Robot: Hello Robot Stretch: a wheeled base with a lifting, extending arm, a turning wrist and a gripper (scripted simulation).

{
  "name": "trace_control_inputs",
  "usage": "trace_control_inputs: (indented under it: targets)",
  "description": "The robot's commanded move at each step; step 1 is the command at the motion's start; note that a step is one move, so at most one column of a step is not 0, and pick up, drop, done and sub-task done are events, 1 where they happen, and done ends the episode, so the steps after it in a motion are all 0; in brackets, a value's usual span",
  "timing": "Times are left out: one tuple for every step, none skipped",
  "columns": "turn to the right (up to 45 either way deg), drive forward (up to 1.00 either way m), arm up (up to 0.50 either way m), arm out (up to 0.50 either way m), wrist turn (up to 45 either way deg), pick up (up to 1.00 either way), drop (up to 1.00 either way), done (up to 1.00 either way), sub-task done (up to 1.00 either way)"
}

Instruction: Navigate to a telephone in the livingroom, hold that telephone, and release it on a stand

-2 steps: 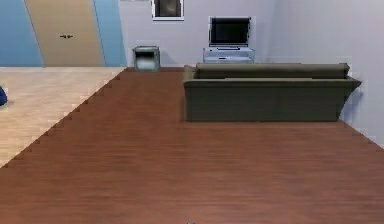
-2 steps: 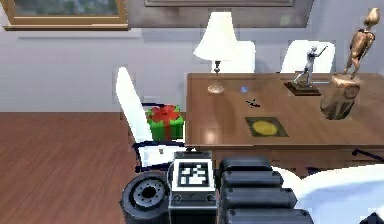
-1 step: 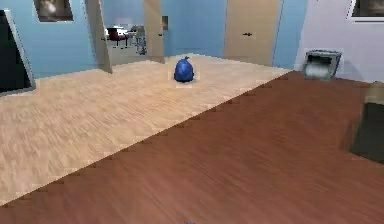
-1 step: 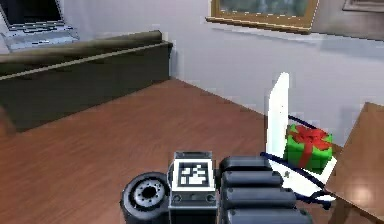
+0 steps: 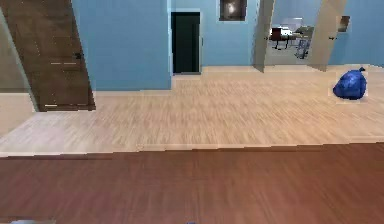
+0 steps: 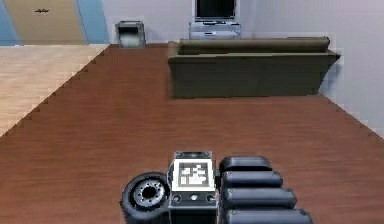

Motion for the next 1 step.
trace_control_inputs:
  targets:
    - [0.0,0.8,0.0,0.0,0.0,0.0,0.0,0.0,0.0]
